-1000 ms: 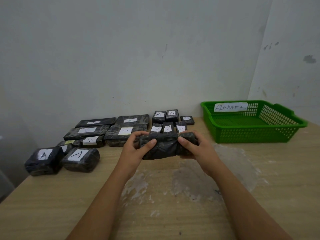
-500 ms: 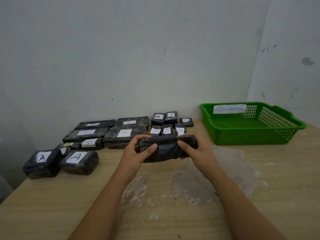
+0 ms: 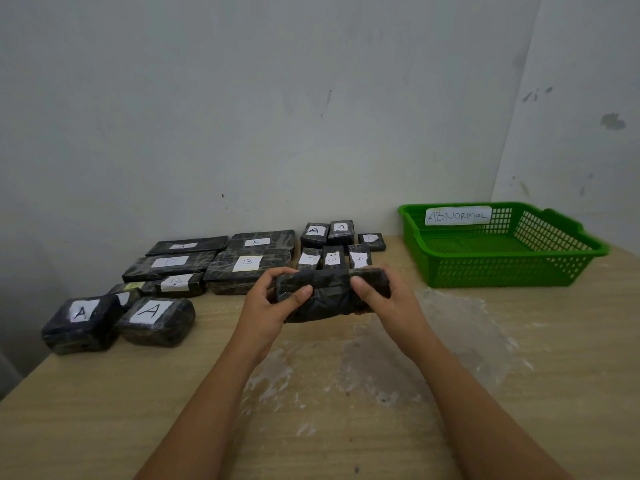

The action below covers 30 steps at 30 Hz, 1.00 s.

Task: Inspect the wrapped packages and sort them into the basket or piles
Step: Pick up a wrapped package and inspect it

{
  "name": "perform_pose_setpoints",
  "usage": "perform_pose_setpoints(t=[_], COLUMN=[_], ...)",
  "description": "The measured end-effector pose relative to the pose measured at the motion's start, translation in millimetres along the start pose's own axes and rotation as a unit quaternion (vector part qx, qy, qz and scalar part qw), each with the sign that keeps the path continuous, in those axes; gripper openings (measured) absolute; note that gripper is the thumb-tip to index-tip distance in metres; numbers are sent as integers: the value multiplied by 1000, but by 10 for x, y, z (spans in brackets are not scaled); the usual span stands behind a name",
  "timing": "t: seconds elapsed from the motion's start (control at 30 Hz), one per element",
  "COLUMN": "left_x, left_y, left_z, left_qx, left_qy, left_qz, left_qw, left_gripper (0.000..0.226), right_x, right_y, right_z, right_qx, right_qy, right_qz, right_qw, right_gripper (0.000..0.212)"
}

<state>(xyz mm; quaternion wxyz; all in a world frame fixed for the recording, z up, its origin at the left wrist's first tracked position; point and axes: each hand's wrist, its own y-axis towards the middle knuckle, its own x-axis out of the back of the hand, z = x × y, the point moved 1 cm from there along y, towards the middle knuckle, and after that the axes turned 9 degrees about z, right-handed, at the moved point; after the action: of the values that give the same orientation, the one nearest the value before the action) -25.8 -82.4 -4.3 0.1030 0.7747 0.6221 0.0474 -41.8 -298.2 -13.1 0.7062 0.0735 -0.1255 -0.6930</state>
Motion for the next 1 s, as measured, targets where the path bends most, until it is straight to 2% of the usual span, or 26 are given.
perform_pose_setpoints(t=[0.07, 0.2, 0.37, 0.47, 0.57, 0.67, 0.8, 0.9, 1.0], left_x=[-23, -83, -102, -91, -127, -132, -100, -92, -58], left_y=[-10, -10, -6, -1, -6, 17, 31, 40, 51], left_z=[33, 100, 136, 165, 180, 179, 148, 127, 112], left_qx=[-12, -6, 21, 14, 1, 12, 47, 42, 48], left_qy=[33, 55, 47, 75, 102, 105, 20, 16, -2], left_qz=[1, -5, -30, -43, -45, -30, 8, 2, -14], left_qw=[999, 998, 998, 996, 994, 994, 999, 999, 999], left_gripper=[33, 34, 41, 41, 41, 35, 17, 18, 20], right_x=[-25, -18, -83, -125, -165, -168, -121, -85, -48], right_y=[-16, 6, -1, -49, -62, -47, -24, -16, 14], right_z=[-20, -102, -145, -115, -89, -88, -97, -79, -107], right_qx=[-15, -23, -36, -44, -56, -56, -58, -47, -39], right_qy=[3, -57, -95, -99, -91, -82, -82, -81, -91], right_qz=[-21, -66, -46, -39, -68, -98, -99, -90, -70], right_qw=[1000, 996, 994, 993, 992, 990, 990, 992, 993], right_gripper=[29, 32, 36, 49, 59, 58, 57, 51, 35])
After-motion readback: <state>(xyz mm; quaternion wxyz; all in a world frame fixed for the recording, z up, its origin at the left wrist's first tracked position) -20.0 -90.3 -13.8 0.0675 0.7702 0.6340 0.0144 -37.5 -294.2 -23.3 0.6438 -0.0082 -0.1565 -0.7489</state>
